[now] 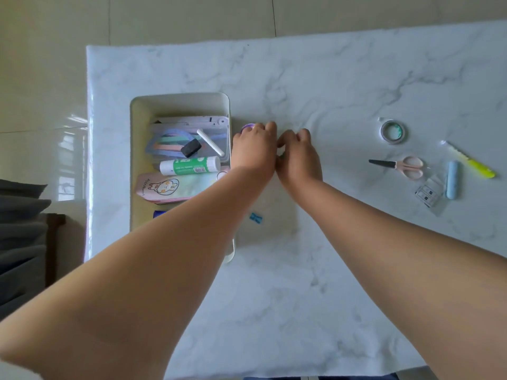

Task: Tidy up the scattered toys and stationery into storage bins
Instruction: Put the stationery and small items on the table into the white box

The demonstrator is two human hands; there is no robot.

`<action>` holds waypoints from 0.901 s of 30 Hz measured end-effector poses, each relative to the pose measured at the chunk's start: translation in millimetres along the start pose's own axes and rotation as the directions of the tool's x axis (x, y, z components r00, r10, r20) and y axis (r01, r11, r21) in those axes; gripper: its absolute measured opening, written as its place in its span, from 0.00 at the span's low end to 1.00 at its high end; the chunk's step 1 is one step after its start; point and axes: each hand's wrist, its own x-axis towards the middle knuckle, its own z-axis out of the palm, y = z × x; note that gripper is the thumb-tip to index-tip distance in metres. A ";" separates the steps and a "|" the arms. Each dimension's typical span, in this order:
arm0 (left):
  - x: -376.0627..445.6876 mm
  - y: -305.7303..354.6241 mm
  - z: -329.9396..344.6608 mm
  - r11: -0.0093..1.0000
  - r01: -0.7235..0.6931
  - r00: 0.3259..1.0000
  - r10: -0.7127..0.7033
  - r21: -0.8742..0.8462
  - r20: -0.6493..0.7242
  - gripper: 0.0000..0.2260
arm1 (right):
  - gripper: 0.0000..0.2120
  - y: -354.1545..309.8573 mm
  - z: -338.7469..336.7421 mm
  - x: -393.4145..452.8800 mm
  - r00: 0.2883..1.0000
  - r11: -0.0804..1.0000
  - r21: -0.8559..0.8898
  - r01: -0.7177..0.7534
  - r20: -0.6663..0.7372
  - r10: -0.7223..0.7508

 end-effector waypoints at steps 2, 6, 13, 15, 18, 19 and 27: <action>1.4 -3.3 -20.6 1.000 0.005 0.997 -0.005 0.000 -0.072 0.13 | 0.10 -21.2 -6.3 5.0 1.000 1.000 0.018 0.019 -0.008 -0.019; 1.3 -26.8 -51.3 0.994 0.113 0.974 -0.113 -0.012 -0.198 0.13 | 0.13 -65.2 -15.5 13.2 0.992 0.992 -0.024 0.123 -0.026 -0.123; -19.4 -81.7 -77.7 0.963 0.269 0.939 -0.259 0.013 -0.225 0.14 | 0.14 -125.6 -7.4 5.4 0.964 0.964 0.032 0.264 0.018 -0.265; -29.1 -92.5 -71.2 0.946 0.322 0.931 -0.310 0.034 -0.193 0.13 | 0.13 -123.2 3.5 0.5 0.960 0.960 -0.007 0.278 0.018 -0.278; -39.0 -97.9 -52.5 0.936 0.347 0.929 -0.334 0.057 -0.158 0.14 | 0.14 -108.0 14.4 -3.9 0.964 0.964 -0.040 0.263 -0.009 -0.264; -43.1 -95.6 -48.0 0.938 0.340 0.932 -0.327 0.062 -0.156 0.14 | 0.14 -102.9 14.8 -5.5 0.965 0.964 -0.043 0.261 -0.005 -0.261; -57.5 -57.1 -49.4 0.965 0.250 0.966 -0.243 0.075 -0.090 0.15 | 0.14 -71.4 -0.2 -18.5 0.969 0.964 -0.102 0.247 0.020 -0.246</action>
